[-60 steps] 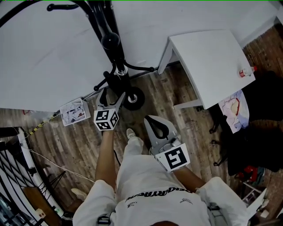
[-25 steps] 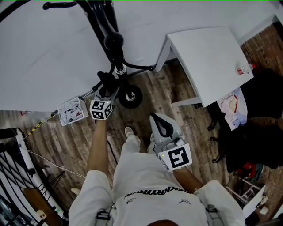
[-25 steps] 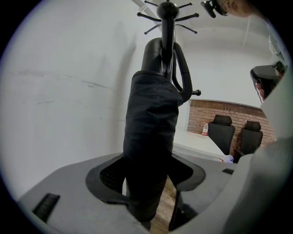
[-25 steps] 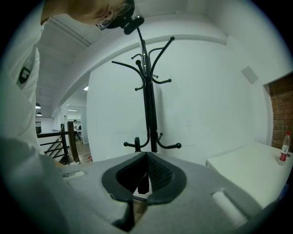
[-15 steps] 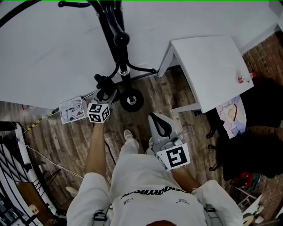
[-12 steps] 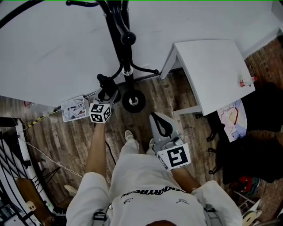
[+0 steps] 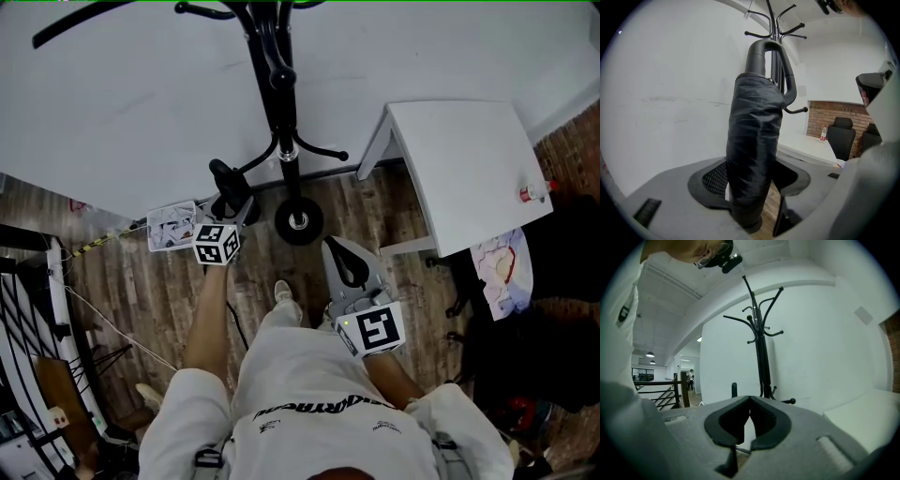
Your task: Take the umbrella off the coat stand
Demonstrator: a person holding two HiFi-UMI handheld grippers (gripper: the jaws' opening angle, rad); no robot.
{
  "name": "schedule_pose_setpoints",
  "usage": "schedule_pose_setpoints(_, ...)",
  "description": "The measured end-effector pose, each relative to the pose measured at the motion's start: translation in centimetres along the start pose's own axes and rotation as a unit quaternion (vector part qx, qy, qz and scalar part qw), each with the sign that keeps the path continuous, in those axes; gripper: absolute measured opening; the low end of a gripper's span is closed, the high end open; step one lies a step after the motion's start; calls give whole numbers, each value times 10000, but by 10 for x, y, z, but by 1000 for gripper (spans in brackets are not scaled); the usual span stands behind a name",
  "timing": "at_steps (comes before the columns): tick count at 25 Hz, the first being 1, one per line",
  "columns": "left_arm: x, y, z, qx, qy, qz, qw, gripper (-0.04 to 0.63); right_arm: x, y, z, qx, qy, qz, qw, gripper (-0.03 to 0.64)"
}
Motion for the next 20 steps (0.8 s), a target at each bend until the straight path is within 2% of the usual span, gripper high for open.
schedule_pose_setpoints(5, 7, 19, 7, 353, 143, 63, 9993, 256, 4, 5, 5, 40, -15, 88, 10000, 2)
schedule_pose_setpoints(10, 16, 48, 17, 669, 475, 247, 9963, 256, 4, 13, 9, 16, -130, 167, 9998, 2)
schedule_pose_setpoints(17, 32, 84, 41, 1072, 729, 406, 9907, 256, 3, 22, 15, 58, -133, 182, 9997, 2)
schedule_pose_setpoints(20, 40, 101, 53, 1201, 947, 497, 9870, 256, 8, 27, 14, 137, -109, 247, 9995, 2)
Point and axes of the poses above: the fingertips, and each gripper's own axes: y backward along the fingers, z to its right, x out of its top, the point moved 1 cm from there along y, backward along the fingers, and after that the axes turned 11 degrees about -z, right-handed, at the moved point
